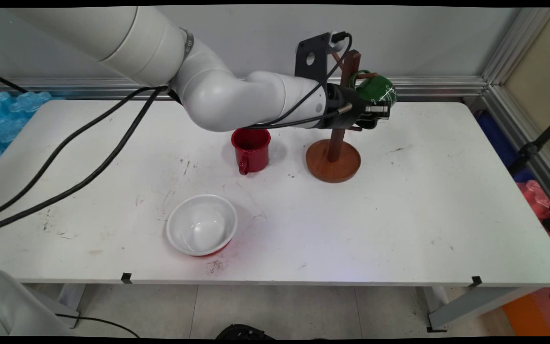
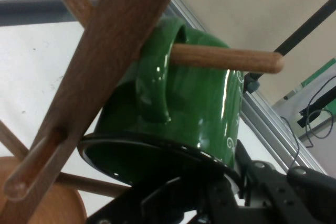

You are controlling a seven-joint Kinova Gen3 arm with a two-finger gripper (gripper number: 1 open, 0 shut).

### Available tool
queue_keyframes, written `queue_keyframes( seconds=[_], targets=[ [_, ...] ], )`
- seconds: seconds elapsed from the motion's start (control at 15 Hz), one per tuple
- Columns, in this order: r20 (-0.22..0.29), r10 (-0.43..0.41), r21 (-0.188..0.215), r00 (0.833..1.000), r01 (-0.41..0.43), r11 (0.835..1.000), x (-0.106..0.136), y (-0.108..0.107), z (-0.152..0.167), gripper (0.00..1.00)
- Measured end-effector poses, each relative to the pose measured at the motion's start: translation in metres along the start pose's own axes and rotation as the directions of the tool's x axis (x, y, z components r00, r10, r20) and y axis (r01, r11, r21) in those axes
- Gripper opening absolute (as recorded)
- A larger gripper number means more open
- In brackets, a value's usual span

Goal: Place the picked object on the table

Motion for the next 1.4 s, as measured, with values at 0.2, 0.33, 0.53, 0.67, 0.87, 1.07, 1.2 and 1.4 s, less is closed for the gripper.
queue_keyframes(
  seconds=[0.2, 0.33, 0.53, 0.67, 0.87, 1.07, 1.2, 1.4],
  targets=[
    [-0.003, 0.005, -0.003, 1.000, -0.005, 1.000, 0.001, 0.000, -0.003, 0.00],
    [-0.005, 0.008, -0.005, 1.000, -0.008, 1.000, 0.001, 0.000, -0.005, 0.00],
    [-0.006, 0.014, -0.011, 1.000, -0.014, 1.000, 0.002, 0.000, -0.009, 0.00],
    [-0.008, 0.017, -0.017, 1.000, -0.017, 1.000, 0.002, 0.001, -0.011, 0.00],
    [-0.013, 0.024, -0.031, 1.000, -0.024, 0.999, 0.004, 0.004, -0.016, 0.00],
    [-0.018, 0.032, -0.047, 0.999, -0.033, 0.998, 0.006, 0.007, -0.021, 0.00],
    [-0.021, 0.038, -0.055, 0.999, -0.039, 0.998, 0.007, 0.009, -0.024, 0.00],
    [-0.023, 0.047, -0.065, 0.999, -0.049, 0.997, 0.008, 0.009, -0.028, 0.00]
  ],
)
